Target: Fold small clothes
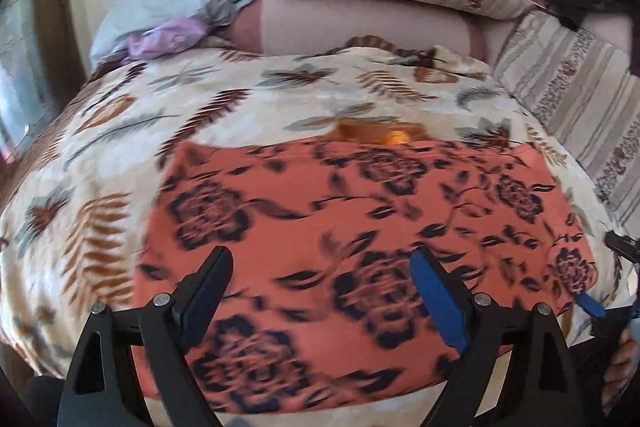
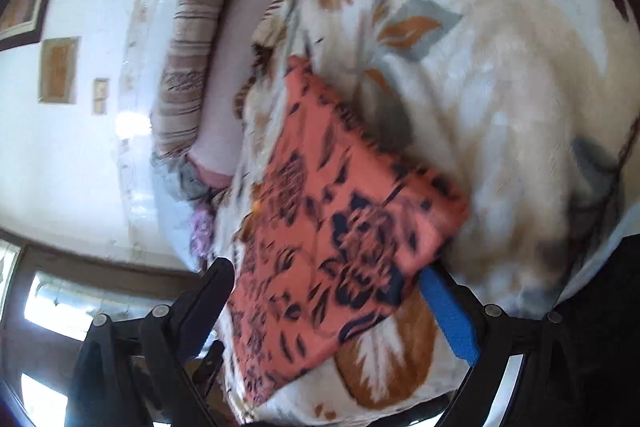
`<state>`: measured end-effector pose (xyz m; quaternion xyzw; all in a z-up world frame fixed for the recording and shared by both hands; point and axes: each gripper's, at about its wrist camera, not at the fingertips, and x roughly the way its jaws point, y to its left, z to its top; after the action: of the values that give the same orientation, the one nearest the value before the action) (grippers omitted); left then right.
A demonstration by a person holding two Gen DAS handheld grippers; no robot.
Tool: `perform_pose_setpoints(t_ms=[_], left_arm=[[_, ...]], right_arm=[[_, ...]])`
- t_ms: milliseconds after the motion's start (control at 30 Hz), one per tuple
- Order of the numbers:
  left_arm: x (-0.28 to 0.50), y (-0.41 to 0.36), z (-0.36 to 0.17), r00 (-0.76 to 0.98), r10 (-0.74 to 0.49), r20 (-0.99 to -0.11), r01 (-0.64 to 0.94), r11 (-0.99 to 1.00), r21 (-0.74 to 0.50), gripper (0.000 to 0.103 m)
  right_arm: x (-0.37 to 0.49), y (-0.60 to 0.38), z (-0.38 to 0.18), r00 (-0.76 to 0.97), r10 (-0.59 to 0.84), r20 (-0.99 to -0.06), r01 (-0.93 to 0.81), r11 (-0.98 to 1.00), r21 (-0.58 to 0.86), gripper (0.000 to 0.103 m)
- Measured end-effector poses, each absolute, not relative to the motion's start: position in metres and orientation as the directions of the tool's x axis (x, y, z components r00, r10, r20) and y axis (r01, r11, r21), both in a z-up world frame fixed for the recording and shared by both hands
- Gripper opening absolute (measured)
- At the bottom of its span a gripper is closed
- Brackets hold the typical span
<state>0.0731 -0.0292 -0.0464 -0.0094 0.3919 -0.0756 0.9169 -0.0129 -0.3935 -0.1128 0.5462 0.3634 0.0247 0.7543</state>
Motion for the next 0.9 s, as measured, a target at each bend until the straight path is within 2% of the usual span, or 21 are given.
perform_pose_setpoints(t_ms=[67, 233, 300, 600, 667, 700, 733, 900], left_arm=[[0.078, -0.05, -0.048, 0.668, -0.153, -0.728, 0.164, 0.985, -0.057, 0.091], [0.08, -0.073, -0.049, 0.657, -0.155, -0.738, 0.192, 0.981, -0.035, 0.091], [0.081, -0.076, -0.05, 0.65, -0.151, -0.744, 0.19, 0.981, -0.034, 0.091], [0.09, -0.068, -0.053, 0.63, -0.144, -0.763, 0.165, 0.985, -0.05, 0.091], [0.091, -0.069, -0.054, 0.628, -0.141, -0.765, 0.166, 0.985, -0.045, 0.091], [0.091, -0.069, -0.053, 0.629, -0.141, -0.764, 0.166, 0.985, -0.045, 0.091], [0.091, -0.068, -0.053, 0.63, -0.143, -0.763, 0.167, 0.985, -0.047, 0.091], [0.096, -0.067, -0.056, 0.618, -0.148, -0.772, 0.162, 0.985, -0.059, 0.091]], right_arm=[[-0.007, -0.397, -0.115, 0.741, 0.442, -0.506, 0.36, 0.375, 0.854, 0.094], [-0.001, -0.396, -0.105, 0.743, 0.403, -0.535, 0.365, 0.426, 0.828, 0.094], [-0.001, -0.392, -0.109, 0.727, 0.392, -0.564, 0.385, 0.447, 0.808, 0.093], [-0.001, -0.384, -0.108, 0.719, 0.382, -0.581, 0.396, 0.462, 0.794, 0.093], [0.004, -0.388, -0.104, 0.729, 0.354, -0.586, 0.404, 0.468, 0.786, 0.085], [0.006, -0.39, -0.102, 0.728, 0.339, -0.595, 0.412, 0.477, 0.776, 0.073], [0.008, -0.392, -0.101, 0.725, 0.326, -0.607, 0.423, 0.485, 0.766, 0.065], [0.013, -0.392, -0.105, 0.711, 0.309, -0.631, 0.435, 0.513, 0.74, 0.067]])
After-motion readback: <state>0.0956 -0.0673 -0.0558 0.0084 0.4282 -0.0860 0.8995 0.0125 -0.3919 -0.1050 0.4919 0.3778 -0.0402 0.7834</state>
